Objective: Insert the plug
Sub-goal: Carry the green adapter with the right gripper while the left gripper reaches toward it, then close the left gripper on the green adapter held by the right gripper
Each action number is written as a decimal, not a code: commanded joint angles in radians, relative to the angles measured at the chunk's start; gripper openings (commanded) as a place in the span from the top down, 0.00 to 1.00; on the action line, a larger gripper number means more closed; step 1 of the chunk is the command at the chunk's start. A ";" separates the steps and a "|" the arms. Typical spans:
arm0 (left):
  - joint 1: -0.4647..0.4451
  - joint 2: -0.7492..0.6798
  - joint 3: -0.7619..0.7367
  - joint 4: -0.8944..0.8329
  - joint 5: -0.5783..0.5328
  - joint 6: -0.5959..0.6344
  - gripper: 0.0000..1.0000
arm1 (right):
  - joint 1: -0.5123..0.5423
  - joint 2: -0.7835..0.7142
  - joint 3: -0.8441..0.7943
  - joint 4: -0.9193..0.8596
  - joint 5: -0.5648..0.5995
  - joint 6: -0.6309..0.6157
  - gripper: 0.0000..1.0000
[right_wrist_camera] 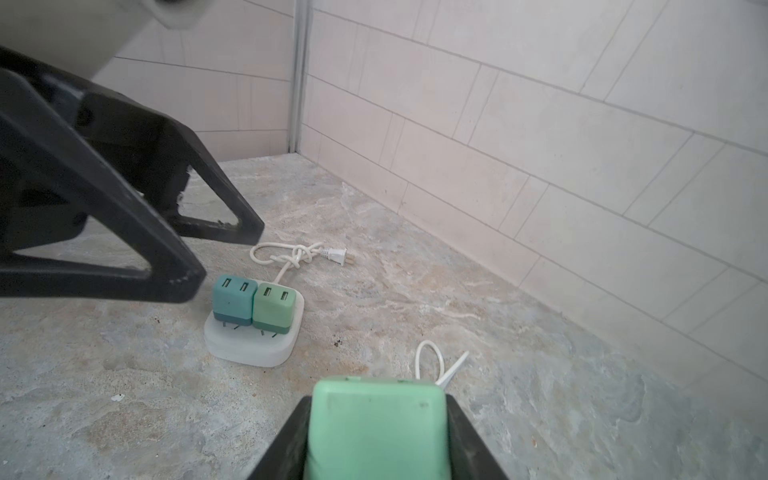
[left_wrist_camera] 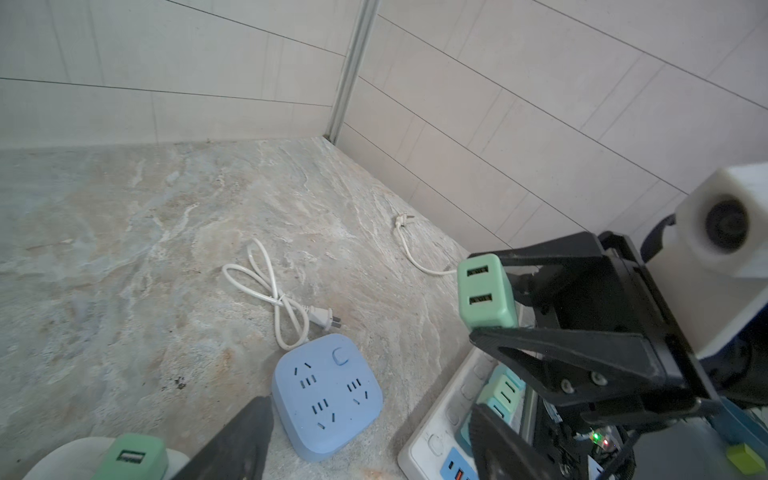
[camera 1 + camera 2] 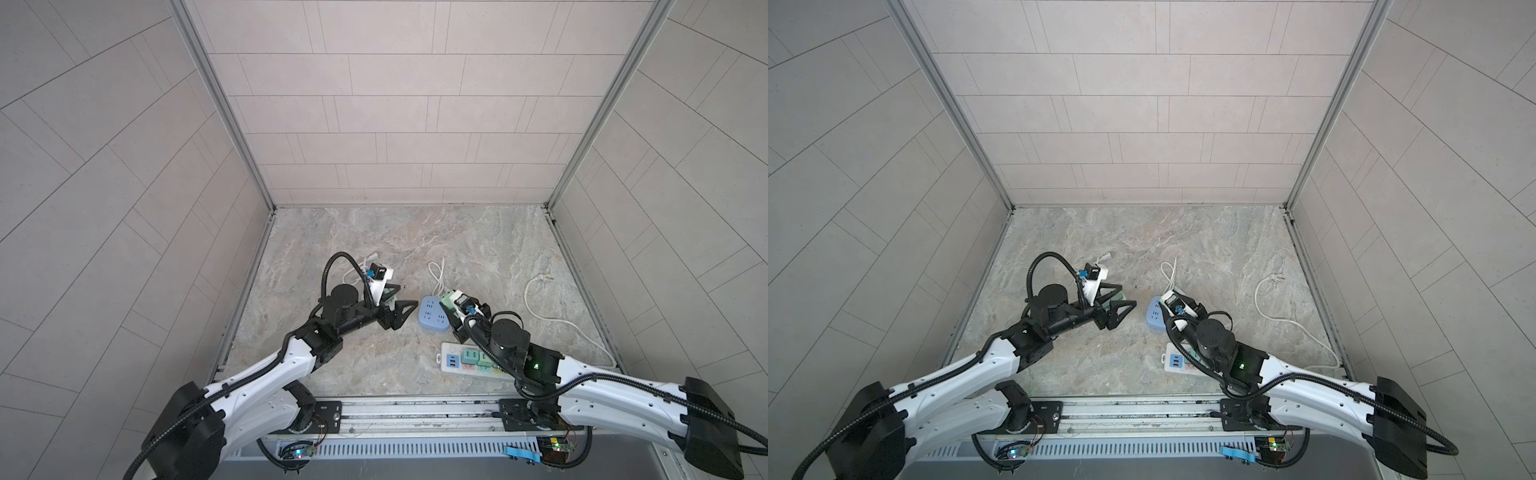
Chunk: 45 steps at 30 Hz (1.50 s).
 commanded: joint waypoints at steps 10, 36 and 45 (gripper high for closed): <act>-0.080 0.060 0.093 -0.040 0.118 0.085 0.25 | 0.000 -0.068 -0.048 0.029 -0.334 -0.430 1.00; -0.083 0.212 0.152 0.019 0.295 0.009 0.44 | 0.001 0.083 0.022 0.190 -0.369 -0.468 1.00; -0.093 0.224 0.178 -0.031 0.316 0.037 0.52 | 0.001 0.130 0.039 0.191 -0.357 -0.469 1.00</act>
